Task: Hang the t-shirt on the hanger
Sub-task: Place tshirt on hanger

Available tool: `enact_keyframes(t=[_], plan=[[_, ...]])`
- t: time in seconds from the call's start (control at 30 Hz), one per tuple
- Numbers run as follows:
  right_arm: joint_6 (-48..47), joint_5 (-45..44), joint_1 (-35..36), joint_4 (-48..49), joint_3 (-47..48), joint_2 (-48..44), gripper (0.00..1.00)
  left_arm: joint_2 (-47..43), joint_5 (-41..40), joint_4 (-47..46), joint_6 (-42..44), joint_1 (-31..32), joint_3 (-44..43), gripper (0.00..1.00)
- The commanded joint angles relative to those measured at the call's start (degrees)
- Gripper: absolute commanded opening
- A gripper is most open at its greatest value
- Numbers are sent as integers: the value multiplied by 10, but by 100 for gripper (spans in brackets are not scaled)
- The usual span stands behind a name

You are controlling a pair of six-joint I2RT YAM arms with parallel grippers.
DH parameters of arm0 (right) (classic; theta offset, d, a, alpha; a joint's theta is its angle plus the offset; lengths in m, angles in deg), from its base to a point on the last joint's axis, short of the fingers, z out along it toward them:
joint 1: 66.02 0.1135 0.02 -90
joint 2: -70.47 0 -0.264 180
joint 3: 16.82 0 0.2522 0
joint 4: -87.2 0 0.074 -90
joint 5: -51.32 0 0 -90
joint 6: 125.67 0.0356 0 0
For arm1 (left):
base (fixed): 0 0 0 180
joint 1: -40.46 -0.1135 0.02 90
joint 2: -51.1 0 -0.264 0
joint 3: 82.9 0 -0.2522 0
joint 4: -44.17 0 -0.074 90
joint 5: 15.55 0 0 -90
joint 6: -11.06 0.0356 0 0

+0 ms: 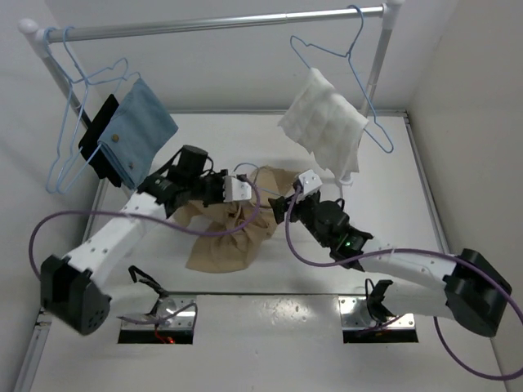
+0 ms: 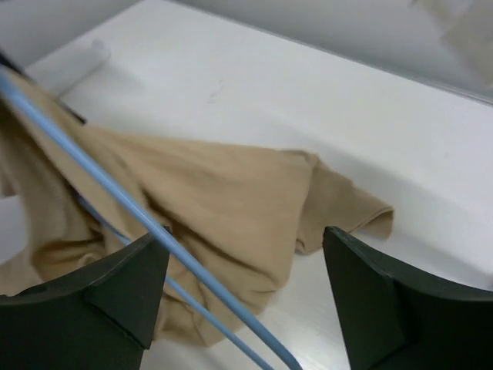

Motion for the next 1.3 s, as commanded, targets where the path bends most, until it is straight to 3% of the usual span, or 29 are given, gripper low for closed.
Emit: enact_keyframes(t=[0.0, 0.1, 0.3, 0.47, 0.7, 0.87, 1.07, 1.27], plan=[[51, -39, 6, -65, 41, -69, 80, -109, -83, -127, -105, 16, 70, 0], [103, -71, 6, -140, 68, -121, 99, -160, -145, -147, -187, 21, 103, 0], [176, -101, 11, -314, 161, -153, 99, -241, -207, -147, -293, 34, 148, 0], [224, -9, 25, -384, 212, -95, 99, -246, -255, -137, -356, 39, 155, 0], [285, -49, 88, -372, 212, -69, 99, -234, -268, -137, -387, 39, 166, 0], [191, -113, 95, -388, 294, -76, 99, -218, -296, -137, -366, 39, 178, 0], [124, -100, 95, -397, 351, -46, 99, -197, -302, -144, -359, 39, 183, 0], [241, -53, 96, -416, 311, 2, 99, -197, -296, -149, -370, 39, 172, 0]])
